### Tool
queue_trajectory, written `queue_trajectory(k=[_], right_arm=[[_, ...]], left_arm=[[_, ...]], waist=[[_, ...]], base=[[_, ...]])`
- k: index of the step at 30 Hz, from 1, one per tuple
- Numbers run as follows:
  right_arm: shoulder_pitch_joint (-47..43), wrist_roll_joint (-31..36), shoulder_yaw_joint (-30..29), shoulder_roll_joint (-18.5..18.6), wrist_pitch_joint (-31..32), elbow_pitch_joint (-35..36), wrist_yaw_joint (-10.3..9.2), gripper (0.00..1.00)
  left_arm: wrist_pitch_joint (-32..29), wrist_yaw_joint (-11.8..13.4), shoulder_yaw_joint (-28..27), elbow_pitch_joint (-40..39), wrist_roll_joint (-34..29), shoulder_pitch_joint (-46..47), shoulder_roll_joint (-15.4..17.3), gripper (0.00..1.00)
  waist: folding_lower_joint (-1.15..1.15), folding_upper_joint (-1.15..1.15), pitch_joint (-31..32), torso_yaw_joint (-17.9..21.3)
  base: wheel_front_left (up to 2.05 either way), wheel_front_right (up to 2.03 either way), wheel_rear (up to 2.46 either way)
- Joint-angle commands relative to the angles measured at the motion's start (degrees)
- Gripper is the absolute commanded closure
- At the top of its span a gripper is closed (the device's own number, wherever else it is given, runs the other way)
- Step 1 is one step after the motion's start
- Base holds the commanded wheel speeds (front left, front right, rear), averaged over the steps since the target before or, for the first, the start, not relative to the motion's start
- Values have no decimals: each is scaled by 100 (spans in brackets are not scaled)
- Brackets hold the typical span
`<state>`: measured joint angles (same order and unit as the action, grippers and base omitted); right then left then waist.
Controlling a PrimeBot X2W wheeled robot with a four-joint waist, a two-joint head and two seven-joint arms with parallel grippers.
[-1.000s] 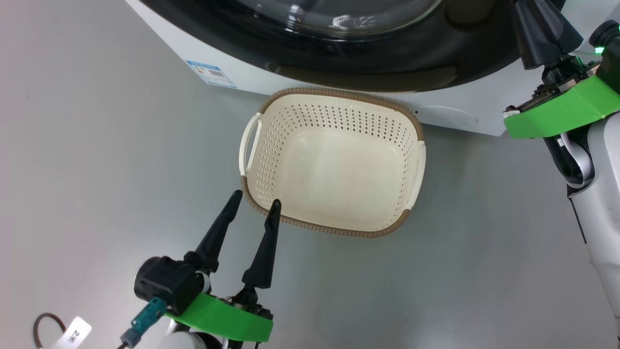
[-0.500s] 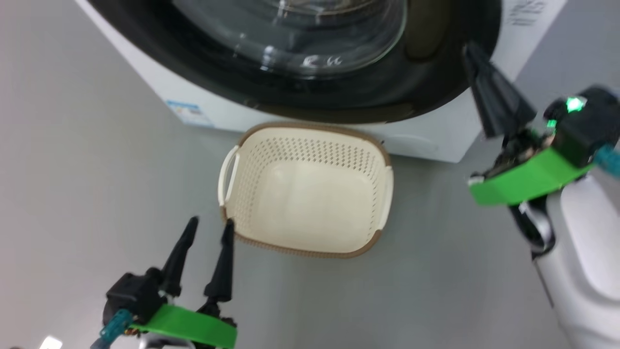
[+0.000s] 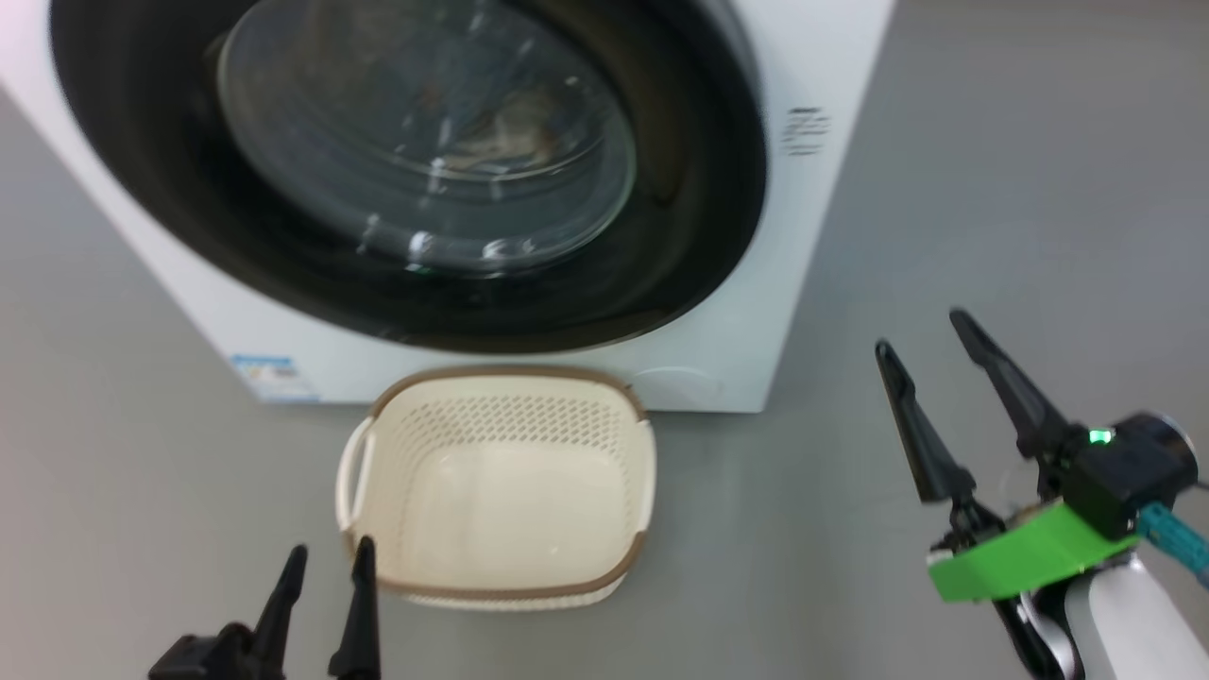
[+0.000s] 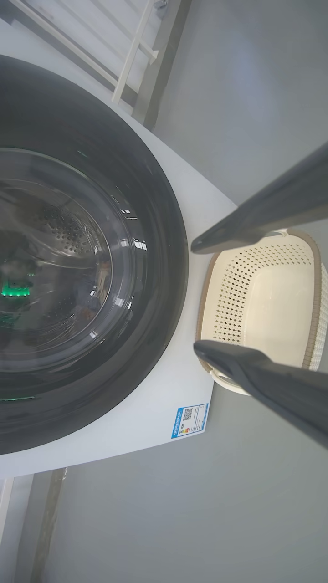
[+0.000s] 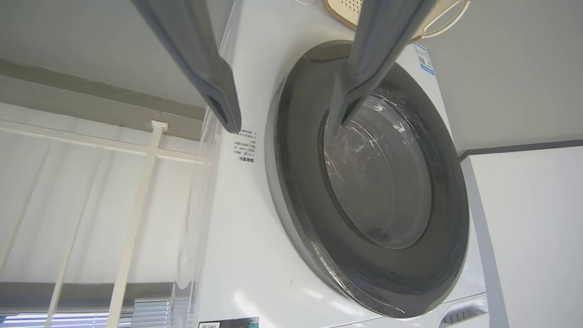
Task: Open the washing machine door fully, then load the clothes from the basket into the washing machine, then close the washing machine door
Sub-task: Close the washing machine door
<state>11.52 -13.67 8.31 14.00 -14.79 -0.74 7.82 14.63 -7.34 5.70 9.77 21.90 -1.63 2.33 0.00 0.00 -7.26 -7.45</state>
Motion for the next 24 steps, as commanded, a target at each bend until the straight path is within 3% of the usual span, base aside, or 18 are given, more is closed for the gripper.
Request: queue_trajectory(k=[1, 8, 24], right_arm=[[-124, 61, 55, -33, -21, 190, -33, 0], [-795, 153, -305, -124, -21, 321, -33, 0], [-1818, 315, -1118, -540, -21, 143, -33, 0]], left_arm=[[37, -14, -247, -97, -67, 4, 55, 0], [37, -14, -541, -110, -157, -190, 54, 0], [37, -14, -628, -158, -183, -418, 54, 0]], waist=[[0, 0, 558, 614], [0, 0, 724, 943], [0, 0, 915, 1189]], base=[[0, 0, 0], [0, 0, 0], [0, 0, 0]])
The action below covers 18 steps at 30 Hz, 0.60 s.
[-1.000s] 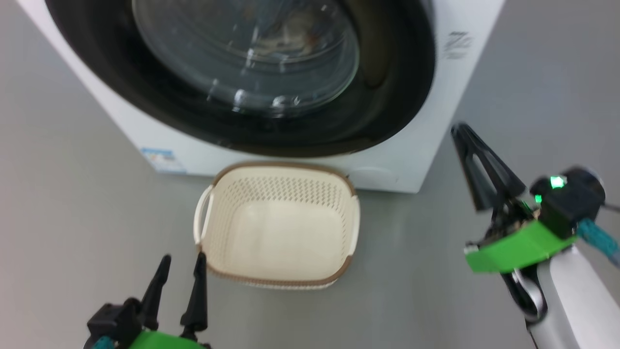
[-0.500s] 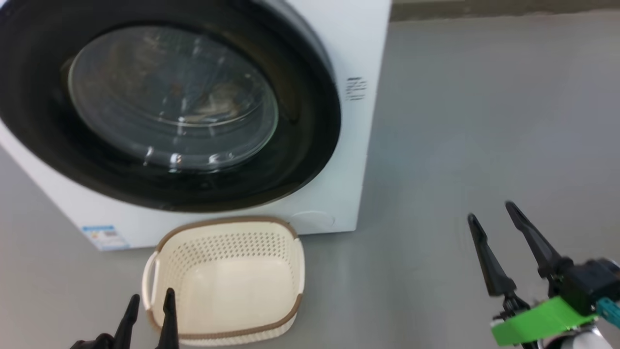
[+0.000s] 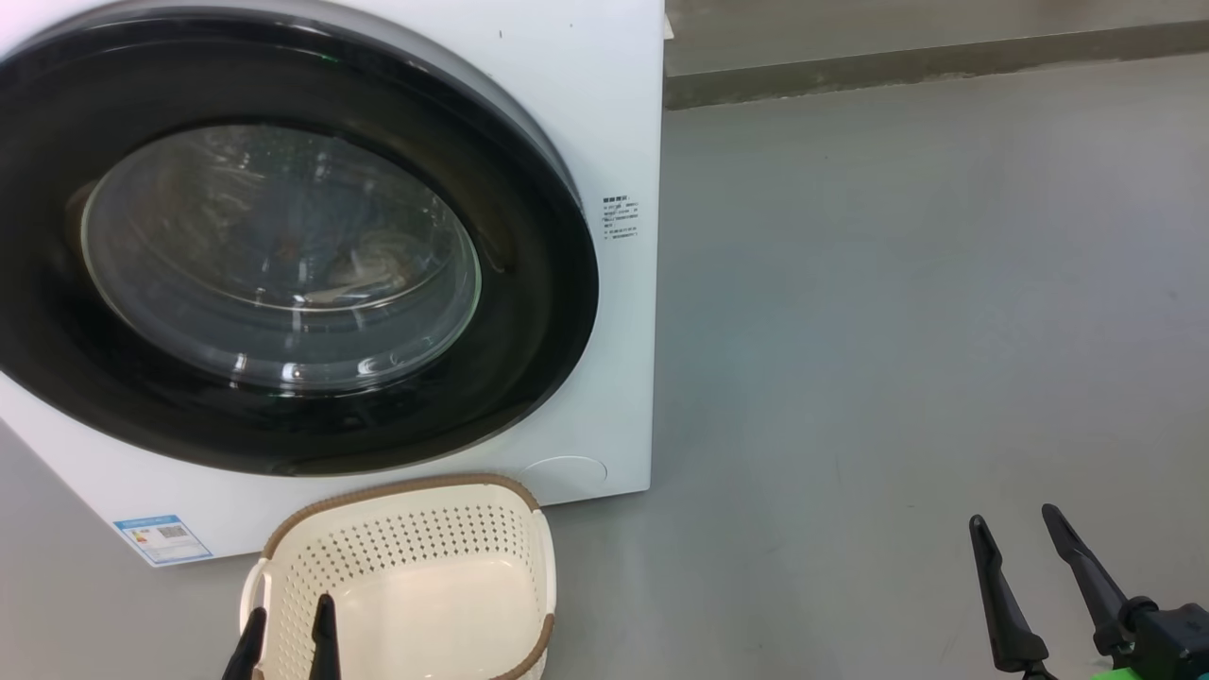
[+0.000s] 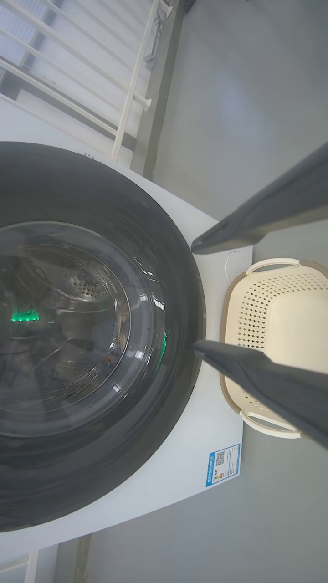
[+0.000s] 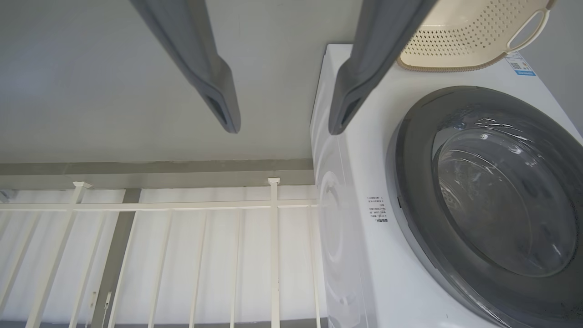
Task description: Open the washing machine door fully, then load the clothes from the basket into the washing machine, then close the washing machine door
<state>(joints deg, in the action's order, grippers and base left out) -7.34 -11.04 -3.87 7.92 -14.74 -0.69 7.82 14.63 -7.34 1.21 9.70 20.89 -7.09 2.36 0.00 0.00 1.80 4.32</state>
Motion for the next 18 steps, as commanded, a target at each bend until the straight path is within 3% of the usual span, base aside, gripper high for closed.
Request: queue_trajectory(k=[1, 11, 12, 18], right_arm=[[60, 53, 82, 56, -26, 137, -33, 0], [79, 80, 60, 57, -26, 146, -33, 0], [1, 41, -55, -42, -1, -16, 1, 100], [2, -140, -35, -120, 37, -286, 0, 100]], left_arm=[[37, -14, -169, -157, -91, 130, 52, 0], [37, -14, -150, -146, -145, 129, 52, 0], [0, 1, 23, 3, -112, -3, -2, 100], [-44, 1, 35, 222, 52, -7, -39, 100]], waist=[[0, 0, 7, 14], [0, 0, -25, -13], [0, 0, -24, -11], [1, 0, -28, -18]], base=[[0, 0, 0], [0, 0, 0], [0, 0, 0], [0, 0, 0]])
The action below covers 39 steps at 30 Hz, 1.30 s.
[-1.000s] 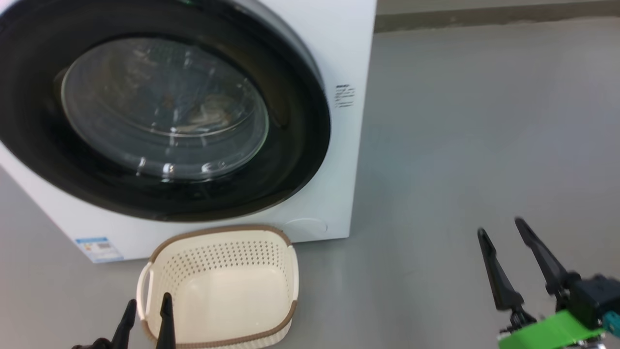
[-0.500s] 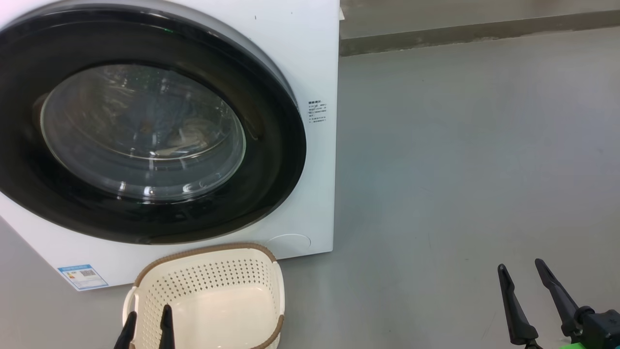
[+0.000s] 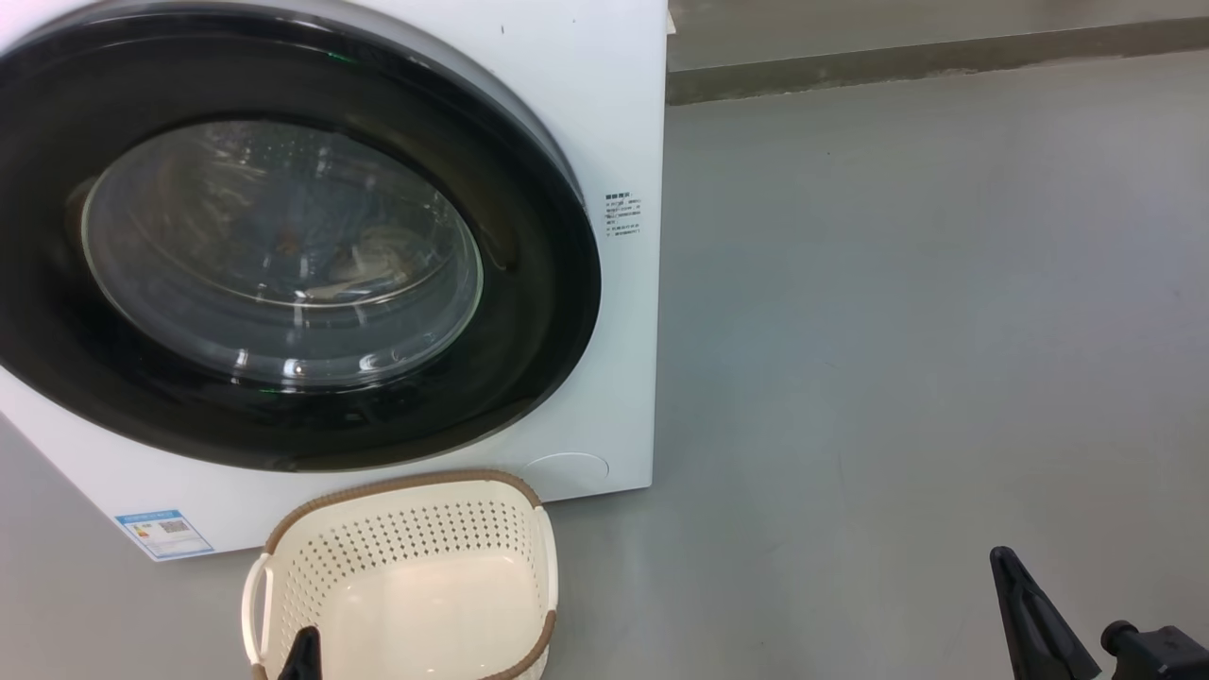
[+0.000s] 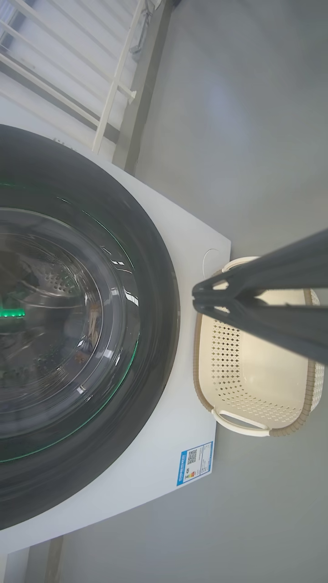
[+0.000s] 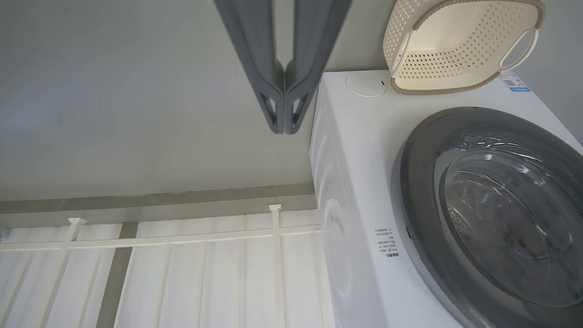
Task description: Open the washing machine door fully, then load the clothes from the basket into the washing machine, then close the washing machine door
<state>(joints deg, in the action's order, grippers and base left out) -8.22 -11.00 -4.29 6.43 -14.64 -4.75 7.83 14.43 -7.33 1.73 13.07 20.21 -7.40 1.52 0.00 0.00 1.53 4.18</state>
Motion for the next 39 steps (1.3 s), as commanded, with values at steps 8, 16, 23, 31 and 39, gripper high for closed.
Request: queue_trajectory(k=[8, 16, 23, 31, 39], right_arm=[[172, -691, 14, 25, 146, 54, -3, 100], [267, -1231, 20, 16, 265, -19, -5, 100], [332, -1633, 23, 7, 356, -70, -7, 100], [419, -2165, 23, -8, 480, -137, -9, 100], [516, -2760, 20, -27, 622, -213, -11, 100]], left_arm=[[-147, 0, -50, -101, 602, 107, 66, 100], [-269, -2, -86, -72, 1079, 203, 85, 100], [-361, -3, -115, -61, 1435, 270, 97, 100], [-486, -4, -156, -51, 1906, 355, 112, 100], [-629, -5, -205, -39, 2433, 450, 126, 100]], waist=[[2, 0, -8, -33], [0, 0, -23, -60], [0, 0, -31, -80], [0, 0, -42, -107], [0, 0, -55, -137]], base=[[0, 0, 0], [0, 0, 0], [0, 0, 0], [0, 0, 0], [0, 0, 0]])
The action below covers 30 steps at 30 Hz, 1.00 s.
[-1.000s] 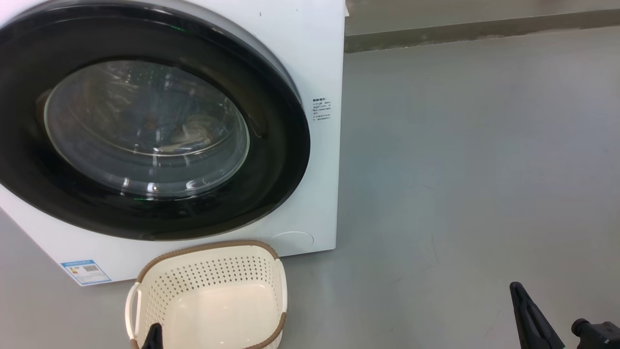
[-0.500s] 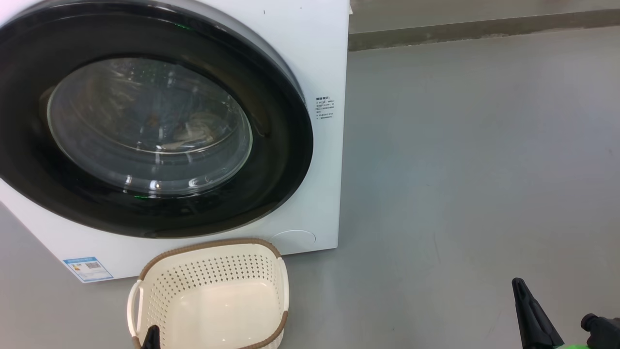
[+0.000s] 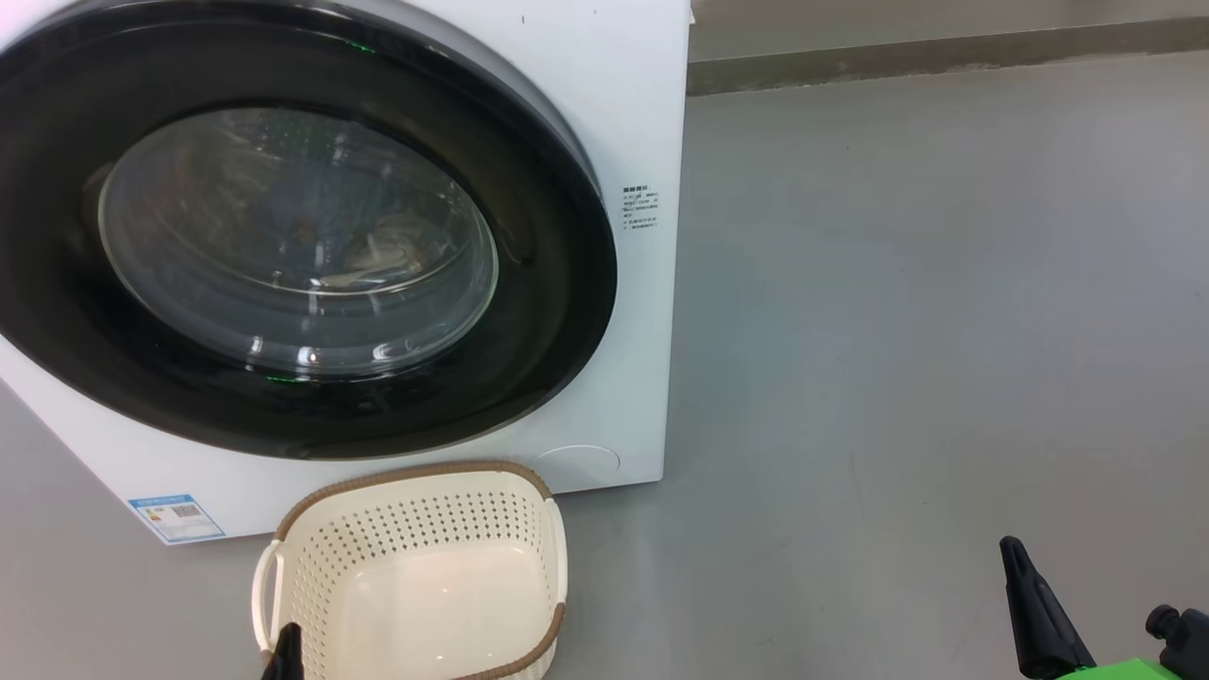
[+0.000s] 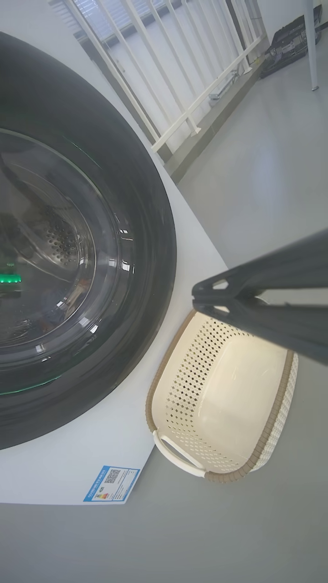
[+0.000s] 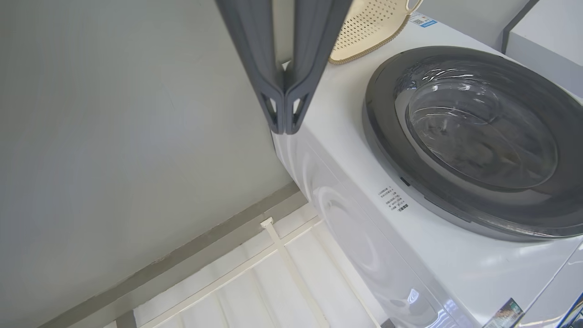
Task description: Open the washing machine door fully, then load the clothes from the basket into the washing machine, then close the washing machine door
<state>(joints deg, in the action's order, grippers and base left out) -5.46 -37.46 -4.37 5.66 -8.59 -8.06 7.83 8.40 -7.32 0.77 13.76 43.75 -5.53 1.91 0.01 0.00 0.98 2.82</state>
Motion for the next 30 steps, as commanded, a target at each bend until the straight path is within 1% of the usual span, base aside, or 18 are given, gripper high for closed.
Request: queue_trajectory(k=[1, 30], right_arm=[[262, -247, 26, 45, 49, 101, -12, 100], [567, -2086, -6, -29, 509, -136, -19, 100]], left_arm=[[-58, -6, -120, -105, 196, 285, 90, 100], [-519, -10, -291, -61, 1826, 586, 121, 100]], waist=[[0, 0, -3, -8], [0, 0, -42, -102]], base=[[0, 0, 0], [0, 0, 0]])
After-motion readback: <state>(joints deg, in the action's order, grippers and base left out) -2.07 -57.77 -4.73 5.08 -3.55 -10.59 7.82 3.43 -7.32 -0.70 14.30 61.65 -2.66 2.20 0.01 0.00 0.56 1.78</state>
